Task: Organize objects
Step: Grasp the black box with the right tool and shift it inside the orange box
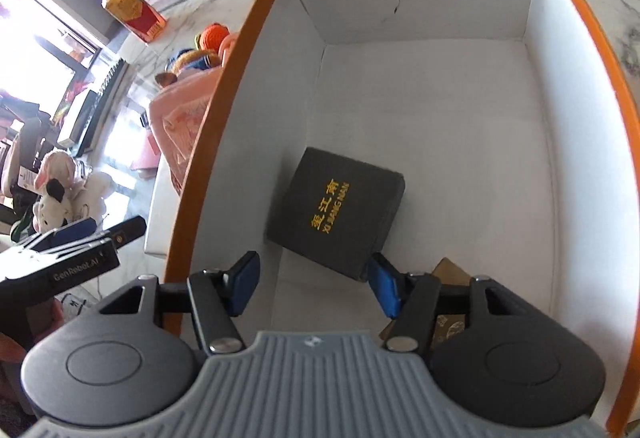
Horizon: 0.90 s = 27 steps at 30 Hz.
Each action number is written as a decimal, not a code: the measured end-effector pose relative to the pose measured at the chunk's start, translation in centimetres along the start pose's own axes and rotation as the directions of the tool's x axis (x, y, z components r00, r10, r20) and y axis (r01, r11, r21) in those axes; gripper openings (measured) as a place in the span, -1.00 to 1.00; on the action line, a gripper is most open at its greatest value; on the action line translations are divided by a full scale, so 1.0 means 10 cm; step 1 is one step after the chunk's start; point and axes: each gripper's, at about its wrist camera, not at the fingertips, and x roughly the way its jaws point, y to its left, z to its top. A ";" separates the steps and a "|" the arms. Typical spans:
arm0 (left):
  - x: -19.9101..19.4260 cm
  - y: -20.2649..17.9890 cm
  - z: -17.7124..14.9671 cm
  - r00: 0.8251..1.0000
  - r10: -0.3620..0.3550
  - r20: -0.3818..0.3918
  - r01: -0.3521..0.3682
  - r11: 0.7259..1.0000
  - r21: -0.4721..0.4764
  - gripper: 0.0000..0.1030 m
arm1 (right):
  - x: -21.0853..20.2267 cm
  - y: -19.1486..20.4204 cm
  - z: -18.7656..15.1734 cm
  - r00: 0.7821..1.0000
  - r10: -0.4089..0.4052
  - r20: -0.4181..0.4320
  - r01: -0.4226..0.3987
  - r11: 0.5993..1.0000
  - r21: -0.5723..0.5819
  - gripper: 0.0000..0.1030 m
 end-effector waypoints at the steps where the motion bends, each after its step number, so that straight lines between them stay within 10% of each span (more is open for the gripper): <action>1: 0.01 -0.01 0.00 1.000 0.002 -0.002 -0.002 1.000 0.004 0.95 | -0.07 -0.03 0.04 0.999 -0.018 0.026 0.018 1.000 0.005 0.21; 7: 0.02 -0.02 0.00 1.000 0.005 -0.003 -0.005 1.000 0.016 0.95 | -0.03 -0.09 0.42 0.973 -0.177 0.149 0.187 0.981 -0.057 0.20; 11: 0.01 -0.01 0.01 1.000 0.009 0.001 -0.009 1.000 0.012 0.95 | 0.34 -0.11 0.54 0.957 -0.290 -0.002 0.289 0.954 -0.075 -0.53; 19: 0.05 -0.02 0.00 1.000 0.011 -0.011 -0.010 1.000 0.022 0.95 | 0.64 -0.03 0.65 0.986 -0.163 0.027 0.165 0.978 -0.131 -0.63; 27: 0.03 -0.01 0.01 1.000 -0.001 -0.007 0.001 1.000 0.014 0.95 | 0.76 0.16 0.44 0.982 -0.114 -0.154 0.083 0.978 -0.192 -0.56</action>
